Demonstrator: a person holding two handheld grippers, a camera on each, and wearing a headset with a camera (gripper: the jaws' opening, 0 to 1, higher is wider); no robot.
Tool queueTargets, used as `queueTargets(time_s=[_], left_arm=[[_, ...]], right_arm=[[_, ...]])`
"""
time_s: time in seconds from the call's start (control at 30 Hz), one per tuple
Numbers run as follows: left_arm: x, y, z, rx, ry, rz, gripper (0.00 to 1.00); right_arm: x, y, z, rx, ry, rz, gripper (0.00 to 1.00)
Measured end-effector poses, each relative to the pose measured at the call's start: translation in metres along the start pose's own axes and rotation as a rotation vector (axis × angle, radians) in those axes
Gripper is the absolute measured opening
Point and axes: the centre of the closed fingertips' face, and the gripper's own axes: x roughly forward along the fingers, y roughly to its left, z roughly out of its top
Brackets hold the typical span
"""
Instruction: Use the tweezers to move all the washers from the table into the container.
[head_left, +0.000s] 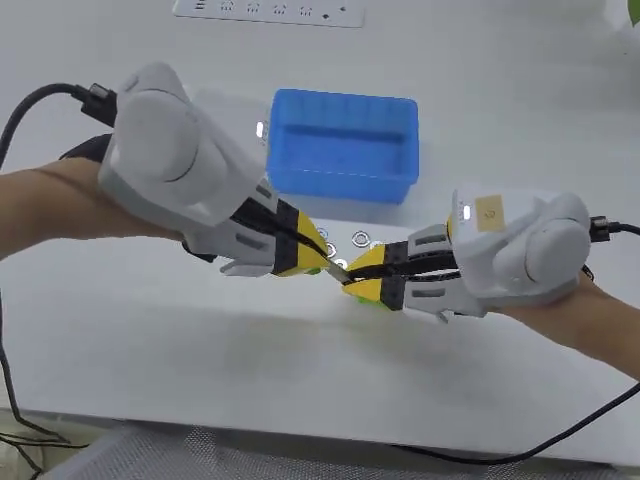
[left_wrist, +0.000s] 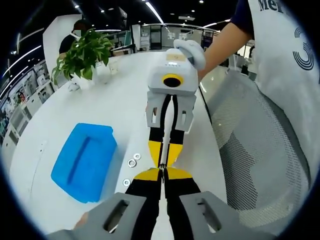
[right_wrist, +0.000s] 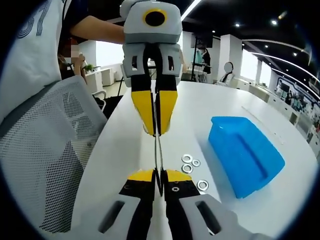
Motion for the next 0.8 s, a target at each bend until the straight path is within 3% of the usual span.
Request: queueTargets(time_s=[0.13, 0.2, 0.33, 0.8], left_arm=[[0.001, -0.001, 0.016, -0.037, -0.048, -0.004, 0.05], [0.003, -0.001, 0.017, -0.036, -0.041, -0.005, 0.05], [0.005, 0.000, 0.019, -0.040, -0.053, -0.007, 0.05], [0.013, -0.003, 0.028, -0.021, -0.104, -0.014, 0.06]], right_arm=[[0.002, 0.002, 0.005, 0.015, -0.030, 0.003, 0.08], [0.002, 0.002, 0.005, 0.004, -0.026, 0.000, 0.08], [0.000, 0.001, 0.004, 0.019, -0.037, -0.004, 0.08], [0.000, 0.002, 0.006, -0.045, -0.005, 0.015, 0.10]])
